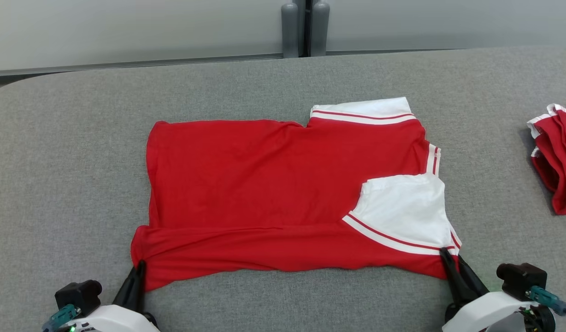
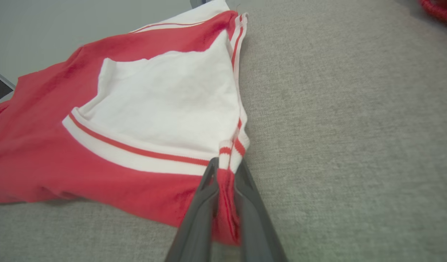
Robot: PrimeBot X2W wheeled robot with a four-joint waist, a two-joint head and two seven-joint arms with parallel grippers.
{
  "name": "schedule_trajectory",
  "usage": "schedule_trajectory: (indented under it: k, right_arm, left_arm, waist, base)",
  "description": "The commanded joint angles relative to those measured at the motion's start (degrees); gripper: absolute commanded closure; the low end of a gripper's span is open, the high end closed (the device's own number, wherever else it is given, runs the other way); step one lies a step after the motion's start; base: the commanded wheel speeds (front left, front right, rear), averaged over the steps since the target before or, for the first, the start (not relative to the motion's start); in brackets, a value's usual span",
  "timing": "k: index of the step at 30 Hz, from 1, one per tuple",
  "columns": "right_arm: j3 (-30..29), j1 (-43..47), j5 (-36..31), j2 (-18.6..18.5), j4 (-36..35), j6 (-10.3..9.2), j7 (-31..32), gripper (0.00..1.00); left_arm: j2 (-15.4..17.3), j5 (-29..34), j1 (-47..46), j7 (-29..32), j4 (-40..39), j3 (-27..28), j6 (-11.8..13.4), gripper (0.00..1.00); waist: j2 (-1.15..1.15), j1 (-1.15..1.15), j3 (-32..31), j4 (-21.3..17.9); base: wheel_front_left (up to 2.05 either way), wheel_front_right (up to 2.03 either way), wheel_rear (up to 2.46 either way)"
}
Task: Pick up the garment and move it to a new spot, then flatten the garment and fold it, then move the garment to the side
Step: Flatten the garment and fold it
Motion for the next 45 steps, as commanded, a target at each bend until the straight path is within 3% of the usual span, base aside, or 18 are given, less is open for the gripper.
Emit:
schedule_trajectory:
  k: [1, 11, 25, 26, 27, 28, 35, 40, 45]
  right_arm:
    - [0.01, 0.91, 0.87, -0.84, 0.38, -0.13, -0.52, 1.00]
    - [-0.83, 9.09, 3.95, -3.29, -5.67, -0.13, 2.54, 1.00]
    - [-3.90, 18.26, 4.29, -2.48, -9.62, -0.13, 7.83, 1.00]
    - [-4.09, 18.00, 4.24, -2.41, -9.57, -0.13, 7.78, 0.81]
    - [-4.27, 17.47, 4.13, -2.30, -9.80, -0.13, 7.24, 0.52]
    - [-4.54, 16.83, 3.74, -2.29, -10.03, -0.12, 6.58, 0.01]
    - [-7.33, 12.28, -2.59, -1.41, -15.52, -0.08, 0.75, 0.00]
    - [-9.55, 9.70, -7.47, -0.79, -23.05, -0.08, 1.87, 0.00]
    - [-11.67, 9.35, -10.64, 0.09, -29.41, -0.08, 4.57, 0.00]
  left_arm:
    - [0.19, -0.45, 1.32, 0.84, 0.54, 0.03, 0.26, 1.00]
    - [3.85, -2.77, 9.53, 7.67, -9.12, 1.25, 1.76, 1.00]
    - [4.69, -6.73, 22.15, 19.33, -23.19, 1.42, 6.61, 1.00]
    - [4.43, -6.70, 21.85, 19.30, -23.71, 1.25, 6.58, 0.88]
    - [4.27, -6.21, 21.15, 18.59, -24.18, 1.21, 6.85, 0.59]
    - [3.85, -6.15, 20.33, 17.83, -24.40, 1.26, 6.90, 0.00]
    - [1.42, -2.97, 15.06, 8.06, -24.77, 1.73, 7.67, 0.00]
    - [1.87, 1.09, 11.24, 1.38, -26.10, 2.15, 9.15, 0.00]
    - [2.67, 4.31, 7.96, -0.37, -26.96, 1.23, 10.09, 0.00]
  waist:
    - [0.00, 0.00, -0.72, 0.13]
    - [0.00, 0.00, -6.28, 0.17]
    - [0.00, 0.00, -9.28, 0.63]
    - [0.00, 0.00, -9.00, 0.68]
    - [0.00, 0.00, -8.80, 0.68]
    - [0.00, 0.00, -8.56, 0.68]
    - [0.00, 0.00, -7.24, -0.31]
    - [0.00, 0.00, -7.04, -1.09]
    - [0.00, 0.00, -6.92, -1.08]
  base:
    - [0.00, 0.00, 0.00]
    - [0.00, 0.00, 0.00]
    - [0.00, 0.00, 0.00]
    - [0.00, 0.00, 0.00]
    - [0.00, 0.00, 0.00]
    - [0.00, 0.00, 0.00]
    - [0.00, 0.00, 0.00]
    - [0.00, 0.00, 0.00]
    - [0.00, 0.00, 0.00]
